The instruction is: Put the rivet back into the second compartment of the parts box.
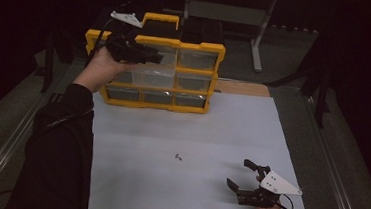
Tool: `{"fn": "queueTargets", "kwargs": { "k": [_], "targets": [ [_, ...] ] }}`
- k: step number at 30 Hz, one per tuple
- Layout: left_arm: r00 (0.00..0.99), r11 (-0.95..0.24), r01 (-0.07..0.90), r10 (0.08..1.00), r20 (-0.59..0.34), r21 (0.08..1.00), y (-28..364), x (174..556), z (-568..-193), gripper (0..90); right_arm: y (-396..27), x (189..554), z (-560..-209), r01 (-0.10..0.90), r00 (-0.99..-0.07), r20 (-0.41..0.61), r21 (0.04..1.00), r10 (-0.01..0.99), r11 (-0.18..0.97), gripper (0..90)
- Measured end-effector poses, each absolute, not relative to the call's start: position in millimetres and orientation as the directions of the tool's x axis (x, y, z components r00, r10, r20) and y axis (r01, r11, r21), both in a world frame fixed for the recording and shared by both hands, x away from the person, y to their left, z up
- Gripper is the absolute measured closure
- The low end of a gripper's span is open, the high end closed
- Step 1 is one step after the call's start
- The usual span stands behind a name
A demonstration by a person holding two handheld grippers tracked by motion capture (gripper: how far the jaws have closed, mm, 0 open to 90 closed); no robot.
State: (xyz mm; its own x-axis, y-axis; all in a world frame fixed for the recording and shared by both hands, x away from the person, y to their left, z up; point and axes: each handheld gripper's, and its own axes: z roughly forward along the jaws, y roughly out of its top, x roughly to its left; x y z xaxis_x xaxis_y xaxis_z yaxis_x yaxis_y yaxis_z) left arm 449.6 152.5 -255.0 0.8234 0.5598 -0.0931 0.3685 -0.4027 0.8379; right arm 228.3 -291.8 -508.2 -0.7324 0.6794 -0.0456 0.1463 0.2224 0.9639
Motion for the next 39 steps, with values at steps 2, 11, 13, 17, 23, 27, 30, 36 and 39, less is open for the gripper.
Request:
{"fn": "queueTargets", "kwargs": {
  "k": [2,11,13,17,23,27,30,36,39],
  "targets": [
    [0.824,-0.402,0.361,0.560,-0.086,0.842,151.6,447.4,-253.7,47.2,-291.8,228.0,-507.8,0.146,-0.732,-0.046,0.964,0.679,0.222,11.1],
    [0.827,-0.385,0.349,0.555,-0.087,0.854,149.7,433.2,-250.1,12.5,-291.3,227.3,-506.9,0.140,-0.733,-0.053,0.964,0.679,0.226,11.1],
    [0.829,-0.398,0.345,0.553,-0.078,0.850,148.2,429.0,-250.8,8.2,-291.2,227.2,-506.7,0.140,-0.732,-0.053,0.964,0.679,0.226,11.1],
    [0.843,-0.408,0.333,0.533,-0.075,0.850,146.7,419.2,-251.5,0.0,-291.0,226.6,-505.9,0.136,-0.728,-0.059,0.964,0.683,0.228,11.1],
    [0.860,-0.393,0.310,0.504,-0.079,0.866,149.8,405.8,-250.7,0.0,-290.5,226.0,-505.3,0.135,-0.730,-0.058,0.964,0.681,0.228,11.1],
    [0.873,-0.388,0.294,0.481,-0.081,0.873,151.8,392.2,-251.5,0.0,-290.8,225.4,-504.4,0.132,-0.722,-0.061,0.966,0.689,0.223,11.0],
    [0.882,-0.388,0.288,0.464,-0.084,0.875,151.9,386.7,-252.5,0.0,-291.2,225.6,-503.8,0.129,-0.715,-0.064,0.966,0.696,0.222,10.8],
    [0.898,-0.408,0.267,0.433,-0.072,0.873,149.7,368.9,-259.9,0.0,-291.3,225.6,-503.5,0.133,-0.720,-0.061,0.966,0.692,0.223,10.8],
    [0.909,-0.414,0.256,0.411,-0.072,0.873,149.1,361.0,-265.2,0.0,-290.9,225.5,-503.7,0.137,-0.723,-0.054,0.966,0.689,0.220,10.8]
  ]
}}
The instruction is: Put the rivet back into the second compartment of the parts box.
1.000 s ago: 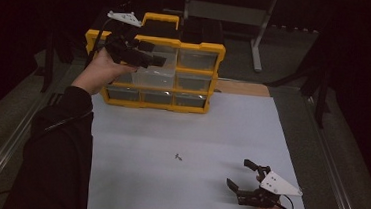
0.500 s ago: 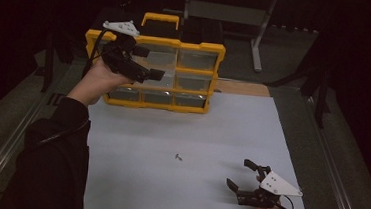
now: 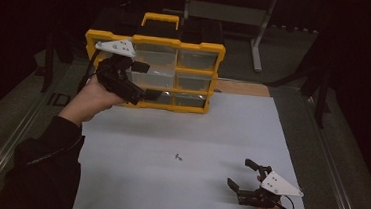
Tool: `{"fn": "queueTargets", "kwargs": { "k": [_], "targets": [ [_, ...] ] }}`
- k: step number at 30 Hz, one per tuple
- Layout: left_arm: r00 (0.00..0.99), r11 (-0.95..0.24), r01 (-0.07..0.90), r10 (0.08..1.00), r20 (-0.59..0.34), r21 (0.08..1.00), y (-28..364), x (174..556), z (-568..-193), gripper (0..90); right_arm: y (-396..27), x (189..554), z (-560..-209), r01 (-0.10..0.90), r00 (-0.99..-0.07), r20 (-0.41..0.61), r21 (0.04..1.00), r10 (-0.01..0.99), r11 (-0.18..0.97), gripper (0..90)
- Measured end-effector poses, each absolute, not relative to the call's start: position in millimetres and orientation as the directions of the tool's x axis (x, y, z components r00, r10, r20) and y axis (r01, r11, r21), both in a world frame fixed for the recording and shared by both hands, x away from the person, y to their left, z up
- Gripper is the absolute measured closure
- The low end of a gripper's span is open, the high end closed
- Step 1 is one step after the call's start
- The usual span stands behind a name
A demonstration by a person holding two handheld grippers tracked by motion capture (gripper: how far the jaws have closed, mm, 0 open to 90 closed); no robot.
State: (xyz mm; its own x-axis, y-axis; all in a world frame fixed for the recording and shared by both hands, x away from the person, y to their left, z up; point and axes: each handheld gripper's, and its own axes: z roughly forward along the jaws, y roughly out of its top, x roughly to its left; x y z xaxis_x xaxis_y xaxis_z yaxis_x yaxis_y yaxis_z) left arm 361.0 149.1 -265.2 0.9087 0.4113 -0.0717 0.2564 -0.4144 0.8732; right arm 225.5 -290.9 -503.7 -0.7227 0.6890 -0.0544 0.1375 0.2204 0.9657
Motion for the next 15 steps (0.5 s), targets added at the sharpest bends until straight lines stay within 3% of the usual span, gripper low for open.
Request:
{"fn": "queueTargets", "kwargs": {
  "k": [15],
  "targets": [
    [0.941,-0.432,0.237,0.325,-0.095,0.870,137.9,333.6,-307.5,0.0,-290.1,224.7,-503.1,0.136,-0.732,-0.051,0.966,0.680,0.219,10.8]
  ]
}}
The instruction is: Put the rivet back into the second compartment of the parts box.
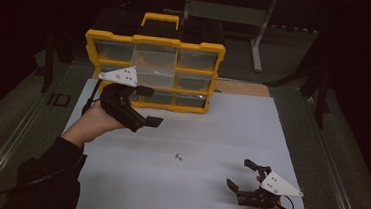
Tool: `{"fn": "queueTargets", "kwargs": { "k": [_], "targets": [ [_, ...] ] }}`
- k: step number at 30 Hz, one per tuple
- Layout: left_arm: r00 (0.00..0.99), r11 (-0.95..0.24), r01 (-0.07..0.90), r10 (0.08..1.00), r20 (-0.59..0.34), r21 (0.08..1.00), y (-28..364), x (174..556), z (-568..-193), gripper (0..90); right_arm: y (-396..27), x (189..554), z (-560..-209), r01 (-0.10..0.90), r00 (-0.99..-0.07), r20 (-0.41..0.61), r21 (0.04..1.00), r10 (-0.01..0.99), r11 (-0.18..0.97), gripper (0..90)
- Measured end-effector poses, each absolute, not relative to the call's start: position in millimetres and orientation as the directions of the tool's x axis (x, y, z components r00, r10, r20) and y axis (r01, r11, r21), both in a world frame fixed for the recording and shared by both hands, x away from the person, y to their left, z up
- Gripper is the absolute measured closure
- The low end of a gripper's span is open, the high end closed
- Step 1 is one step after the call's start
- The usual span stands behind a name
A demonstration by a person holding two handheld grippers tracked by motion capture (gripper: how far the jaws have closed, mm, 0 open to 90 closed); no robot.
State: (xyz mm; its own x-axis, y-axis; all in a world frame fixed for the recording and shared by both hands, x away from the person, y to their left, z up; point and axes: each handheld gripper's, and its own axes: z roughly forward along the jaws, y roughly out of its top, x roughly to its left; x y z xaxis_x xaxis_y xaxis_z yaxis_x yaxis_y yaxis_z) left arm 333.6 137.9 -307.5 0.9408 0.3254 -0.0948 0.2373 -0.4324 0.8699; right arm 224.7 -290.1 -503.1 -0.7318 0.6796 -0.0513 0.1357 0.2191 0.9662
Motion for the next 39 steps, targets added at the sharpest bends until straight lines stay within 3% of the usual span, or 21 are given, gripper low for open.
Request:
{"fn": "queueTargets", "kwargs": {
  "k": [22,39],
  "targets": [
    [0.965,-0.468,0.224,0.228,-0.128,0.855,100.3,321.8,-387.1,1.7,-289.0,224.7,-503.8,0.137,-0.735,-0.054,0.965,0.676,0.226,10.9],
    [0.944,-0.526,0.301,0.284,-0.169,0.795,81.9,337.6,-465.1,24.1,-288.3,224.9,-504.4,0.137,-0.739,-0.057,0.963,0.671,0.232,10.9]
  ]
}}
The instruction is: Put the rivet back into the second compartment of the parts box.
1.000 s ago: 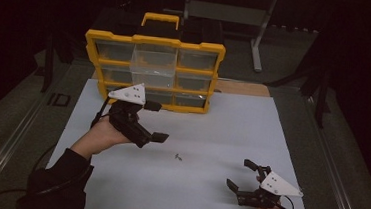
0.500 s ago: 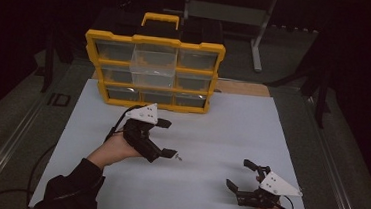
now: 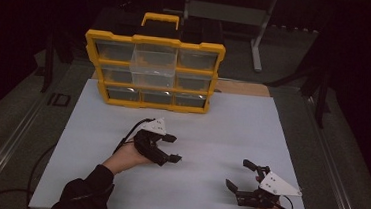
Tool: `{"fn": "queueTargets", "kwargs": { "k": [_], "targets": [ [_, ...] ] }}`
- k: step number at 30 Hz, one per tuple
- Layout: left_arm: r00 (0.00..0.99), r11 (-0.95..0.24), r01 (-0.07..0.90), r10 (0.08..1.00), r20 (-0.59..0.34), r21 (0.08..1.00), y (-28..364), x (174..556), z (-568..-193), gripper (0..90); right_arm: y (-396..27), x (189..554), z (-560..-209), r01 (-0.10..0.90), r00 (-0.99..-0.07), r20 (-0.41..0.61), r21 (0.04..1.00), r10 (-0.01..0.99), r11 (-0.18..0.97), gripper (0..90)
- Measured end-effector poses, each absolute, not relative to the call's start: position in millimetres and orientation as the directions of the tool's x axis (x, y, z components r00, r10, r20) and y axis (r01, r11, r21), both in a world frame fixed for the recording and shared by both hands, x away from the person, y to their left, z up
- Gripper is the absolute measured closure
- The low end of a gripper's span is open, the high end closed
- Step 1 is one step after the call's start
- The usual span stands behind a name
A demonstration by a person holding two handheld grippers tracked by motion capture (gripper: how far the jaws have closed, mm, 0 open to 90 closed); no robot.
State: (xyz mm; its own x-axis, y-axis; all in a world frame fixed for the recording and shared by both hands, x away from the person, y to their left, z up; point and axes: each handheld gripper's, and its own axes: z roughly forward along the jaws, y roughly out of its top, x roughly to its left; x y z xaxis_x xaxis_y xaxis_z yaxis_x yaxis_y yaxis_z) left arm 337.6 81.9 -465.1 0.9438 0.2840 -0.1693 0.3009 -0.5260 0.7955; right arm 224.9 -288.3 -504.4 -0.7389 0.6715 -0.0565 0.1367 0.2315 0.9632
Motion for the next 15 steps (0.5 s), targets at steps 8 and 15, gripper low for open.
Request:
{"fn": "queueTargets", "kwargs": {
  "k": [8,15],
  "targets": [
    [0.924,-0.532,0.349,0.331,-0.190,0.772,76.3,344.3,-485.7,35.7,-288.2,225.0,-504.7,0.136,-0.741,-0.058,0.963,0.669,0.234,10.9],
    [0.909,-0.533,0.383,0.364,-0.204,0.755,71.0,347.5,-500.1,45.9,-287.7,225.2,-505.0,0.138,-0.743,-0.057,0.962,0.666,0.236,11.0]
  ]
}}
